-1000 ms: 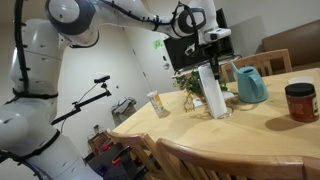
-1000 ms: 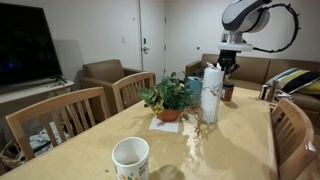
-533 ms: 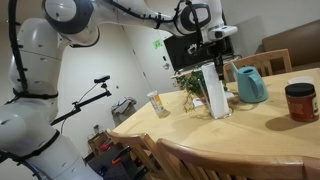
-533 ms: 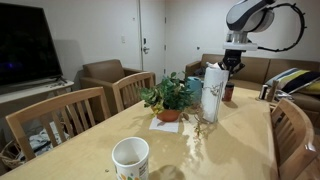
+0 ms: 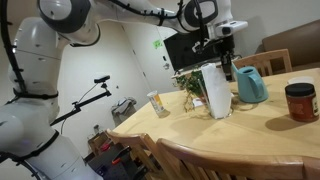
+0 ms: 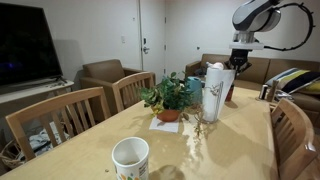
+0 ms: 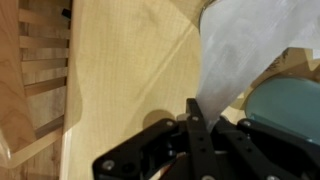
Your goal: Pull the roll of the object slightly
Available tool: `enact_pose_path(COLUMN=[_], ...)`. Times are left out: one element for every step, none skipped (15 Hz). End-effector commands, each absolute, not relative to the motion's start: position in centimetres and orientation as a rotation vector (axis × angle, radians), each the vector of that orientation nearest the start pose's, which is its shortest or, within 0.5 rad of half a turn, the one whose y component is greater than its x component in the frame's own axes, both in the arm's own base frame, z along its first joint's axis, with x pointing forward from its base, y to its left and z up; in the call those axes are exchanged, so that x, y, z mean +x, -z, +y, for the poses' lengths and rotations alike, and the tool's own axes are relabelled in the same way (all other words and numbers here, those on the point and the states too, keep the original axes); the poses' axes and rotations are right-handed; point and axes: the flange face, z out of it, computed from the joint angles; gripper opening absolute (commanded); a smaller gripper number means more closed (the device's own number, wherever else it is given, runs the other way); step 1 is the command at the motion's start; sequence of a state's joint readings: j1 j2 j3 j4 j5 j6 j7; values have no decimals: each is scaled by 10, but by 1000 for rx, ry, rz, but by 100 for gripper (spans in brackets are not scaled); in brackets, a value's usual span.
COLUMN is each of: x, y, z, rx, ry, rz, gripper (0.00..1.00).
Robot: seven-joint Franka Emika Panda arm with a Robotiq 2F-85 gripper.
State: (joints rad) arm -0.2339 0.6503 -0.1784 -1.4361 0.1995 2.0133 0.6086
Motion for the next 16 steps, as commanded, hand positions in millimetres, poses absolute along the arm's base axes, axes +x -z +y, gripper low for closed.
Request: enact_pose_path(x=[664, 663, 661, 659, 657, 656, 654, 652, 650, 648, 646, 644, 642, 639, 637, 634], y=[-320, -322, -325, -328, -332, -335, -337, -339, -342, -344, -345, -346, -346, -346, -345, -344], z=[-266, -270, -275, -278, -282, -286, -291, -296, -301, -307, -313, -318, -323, -330, -335, -341], rx=[-2624, -2621, -2615, -2612, -2607, -2603, -2599, -2593, -2589, -2584, -2580, -2575, -2572, -2562, -2558, -2551], ry=[-117, -110, -102, -94, -85, -77, -71, -62, -55, -49, -43, -39, -38, -36, -37, -39], rz=[1603, 1613, 1624, 1635, 1647, 1655, 1667, 1678, 1689, 1702, 1713, 1726, 1738, 1750, 1762, 1777], gripper=[4, 4, 4, 4, 4, 4, 4, 4, 4, 4, 4, 4, 4, 4, 4, 4])
